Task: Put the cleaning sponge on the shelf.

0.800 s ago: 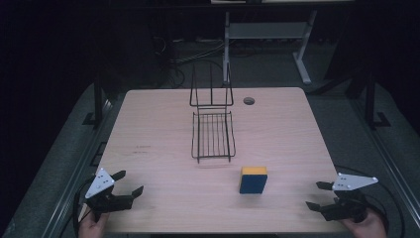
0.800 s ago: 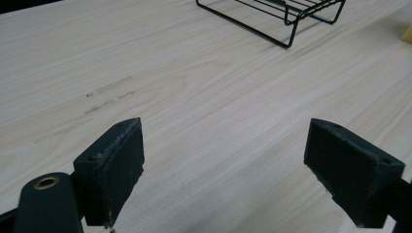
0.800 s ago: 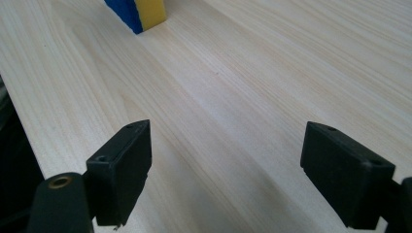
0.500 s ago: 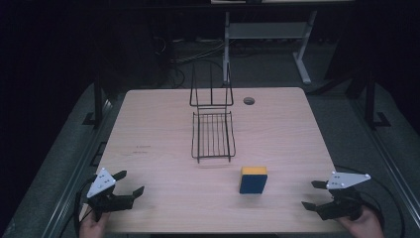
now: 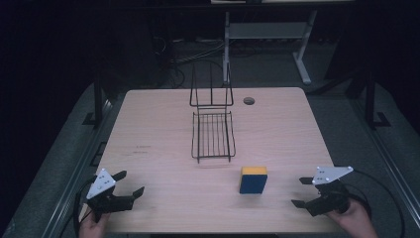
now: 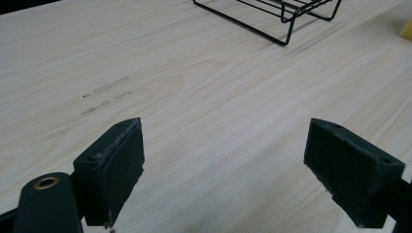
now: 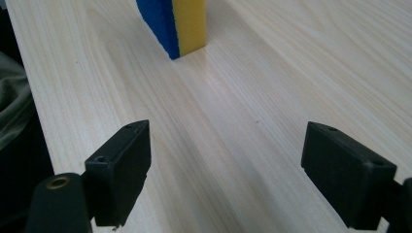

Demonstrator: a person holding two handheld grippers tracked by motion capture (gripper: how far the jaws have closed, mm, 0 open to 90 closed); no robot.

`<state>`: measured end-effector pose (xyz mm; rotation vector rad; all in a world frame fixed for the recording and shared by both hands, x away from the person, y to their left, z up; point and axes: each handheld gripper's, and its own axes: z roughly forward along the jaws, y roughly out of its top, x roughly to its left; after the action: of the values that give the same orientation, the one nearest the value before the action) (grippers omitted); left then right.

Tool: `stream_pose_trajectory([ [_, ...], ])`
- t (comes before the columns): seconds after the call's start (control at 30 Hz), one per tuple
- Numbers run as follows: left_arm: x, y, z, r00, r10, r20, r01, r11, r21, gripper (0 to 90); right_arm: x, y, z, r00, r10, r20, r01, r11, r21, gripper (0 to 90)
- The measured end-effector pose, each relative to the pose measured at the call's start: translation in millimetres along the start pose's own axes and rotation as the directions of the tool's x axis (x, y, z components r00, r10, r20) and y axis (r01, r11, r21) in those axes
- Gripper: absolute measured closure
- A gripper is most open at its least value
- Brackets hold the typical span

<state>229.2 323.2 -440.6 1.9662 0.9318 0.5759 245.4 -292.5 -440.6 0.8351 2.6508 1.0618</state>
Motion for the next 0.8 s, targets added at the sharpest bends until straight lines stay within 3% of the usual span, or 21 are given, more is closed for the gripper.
stream_pose_trajectory([
  [0.8,0.3,0.1,-1.9,1.0,-0.001,-0.005,0.001,1.0,-0.005,14.1,8.1,32.4,19.8,0.9947,-0.086,-0.056,0.089,0.994,0.056,18.0],
])
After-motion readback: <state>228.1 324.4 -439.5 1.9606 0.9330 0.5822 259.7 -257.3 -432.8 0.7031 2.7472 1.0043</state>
